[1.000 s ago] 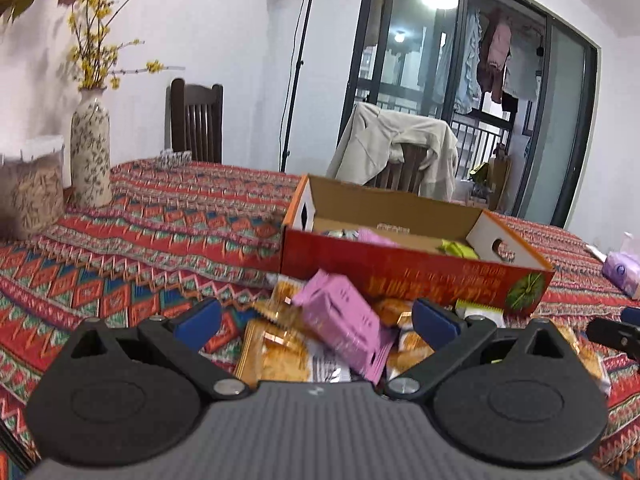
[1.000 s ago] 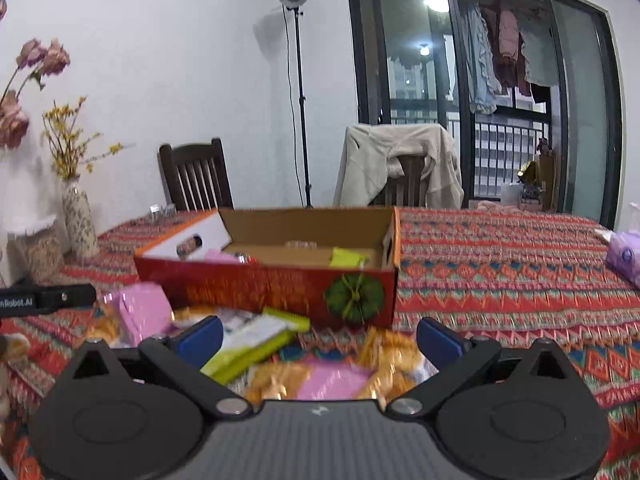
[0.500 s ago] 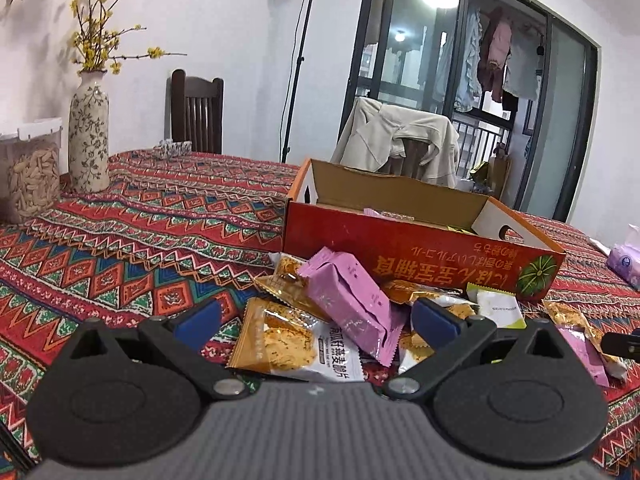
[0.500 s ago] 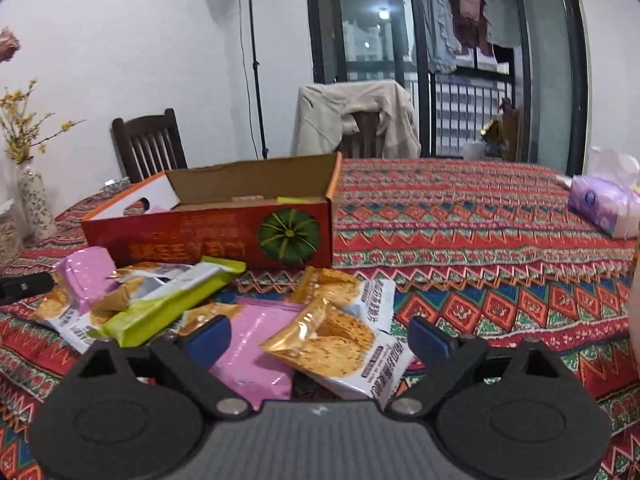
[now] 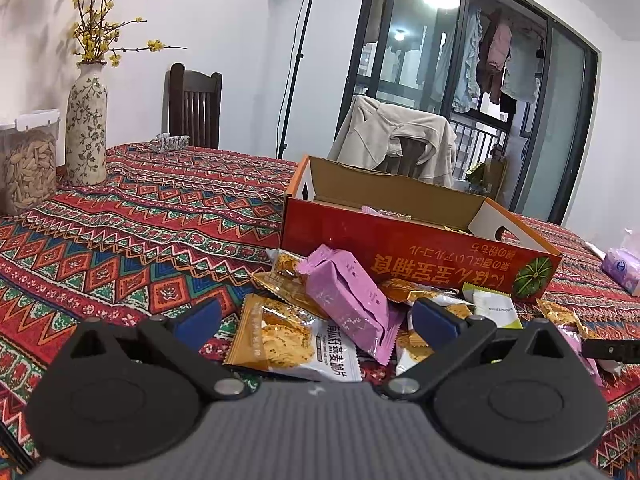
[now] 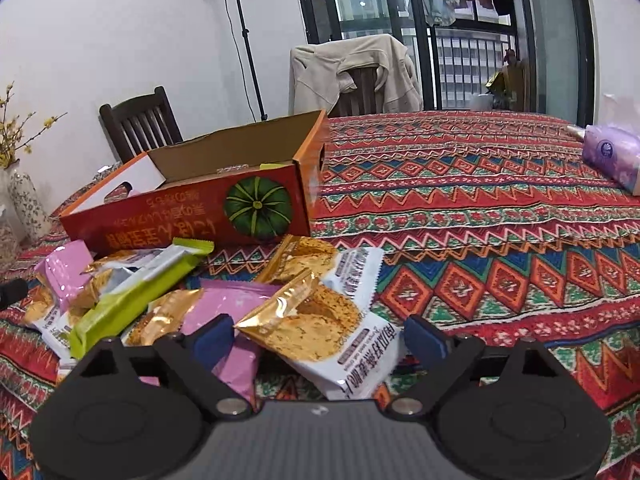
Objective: Organize snacks
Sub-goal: 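Move the right gripper to the pile and grasp a gold cookie packet, then grasp a gold-and-white cookie packet from the pile with the left gripper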
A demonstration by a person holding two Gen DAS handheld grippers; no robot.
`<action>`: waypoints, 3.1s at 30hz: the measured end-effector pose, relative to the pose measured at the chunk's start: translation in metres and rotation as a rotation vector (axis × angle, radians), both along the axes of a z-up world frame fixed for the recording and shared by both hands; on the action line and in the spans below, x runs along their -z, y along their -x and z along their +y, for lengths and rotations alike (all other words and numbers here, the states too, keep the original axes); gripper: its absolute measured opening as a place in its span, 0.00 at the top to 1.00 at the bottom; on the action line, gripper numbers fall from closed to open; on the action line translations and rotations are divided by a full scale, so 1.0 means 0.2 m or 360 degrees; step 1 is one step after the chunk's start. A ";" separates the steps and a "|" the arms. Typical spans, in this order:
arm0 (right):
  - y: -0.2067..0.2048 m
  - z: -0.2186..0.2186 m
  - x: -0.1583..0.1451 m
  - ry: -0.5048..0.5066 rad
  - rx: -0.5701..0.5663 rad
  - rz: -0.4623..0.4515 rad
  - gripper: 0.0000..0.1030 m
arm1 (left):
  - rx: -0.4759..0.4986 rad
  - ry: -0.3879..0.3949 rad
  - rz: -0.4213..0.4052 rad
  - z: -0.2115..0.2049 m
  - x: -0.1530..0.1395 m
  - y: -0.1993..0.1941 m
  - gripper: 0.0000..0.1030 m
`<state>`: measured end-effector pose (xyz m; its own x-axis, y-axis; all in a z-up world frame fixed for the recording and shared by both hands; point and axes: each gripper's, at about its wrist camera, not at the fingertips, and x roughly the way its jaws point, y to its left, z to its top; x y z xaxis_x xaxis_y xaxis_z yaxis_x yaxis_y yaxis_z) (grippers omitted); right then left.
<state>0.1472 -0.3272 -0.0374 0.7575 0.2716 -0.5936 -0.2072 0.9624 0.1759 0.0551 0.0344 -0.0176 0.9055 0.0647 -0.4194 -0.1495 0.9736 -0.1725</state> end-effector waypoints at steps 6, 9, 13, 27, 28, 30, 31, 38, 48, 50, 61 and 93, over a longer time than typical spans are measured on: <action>0.10 -0.06 -0.06 0.0129 -0.0033 -0.0090 0.12 | 0.0000 0.0032 0.0026 0.02 0.00 -0.02 0.00; 0.11 -0.05 -0.06 0.0257 -0.0082 -0.0084 0.12 | -0.0007 0.0038 0.0029 0.02 0.00 -0.02 0.00; 0.07 -0.02 -0.02 0.0467 -0.0159 -0.0029 0.11 | -0.0015 0.0031 0.0028 0.02 0.00 -0.02 0.00; -0.07 -0.06 0.01 0.0235 -0.0158 -0.0020 0.38 | -0.0027 0.0079 0.0024 0.04 0.01 -0.01 0.00; -0.05 -0.07 0.01 0.0224 -0.0146 -0.0031 0.42 | -0.0026 0.0081 0.0024 0.04 0.01 -0.01 0.00; -0.03 -0.08 0.01 0.0221 -0.0112 -0.0048 0.53 | -0.0027 0.0083 0.0023 0.04 0.01 -0.01 0.00; -0.02 -0.09 0.01 0.0215 -0.0094 -0.0056 0.55 | -0.0027 0.0083 0.0024 0.04 0.01 -0.01 0.00; 0.04 -0.08 -0.03 0.0079 -0.0008 -0.0163 0.60 | -0.0032 0.0070 0.0027 0.03 0.01 -0.01 0.00; 0.02 0.02 -0.05 -0.0007 0.0086 -0.0278 0.60 | -0.0054 0.0024 0.0076 0.01 0.01 -0.04 0.00; 0.03 0.01 -0.05 -0.0033 0.0099 -0.0281 0.60 | -0.0061 -0.0016 0.0150 -0.01 0.01 -0.06 0.00; 0.01 -0.08 -0.02 -0.0154 0.0136 -0.0194 0.59 | -0.0098 -0.0263 0.0501 -0.06 0.05 -0.26 0.00; 0.03 -0.06 -0.03 -0.0130 0.0167 -0.0229 0.59 | -0.0065 -0.0179 0.0236 -0.03 -0.07 0.01 0.33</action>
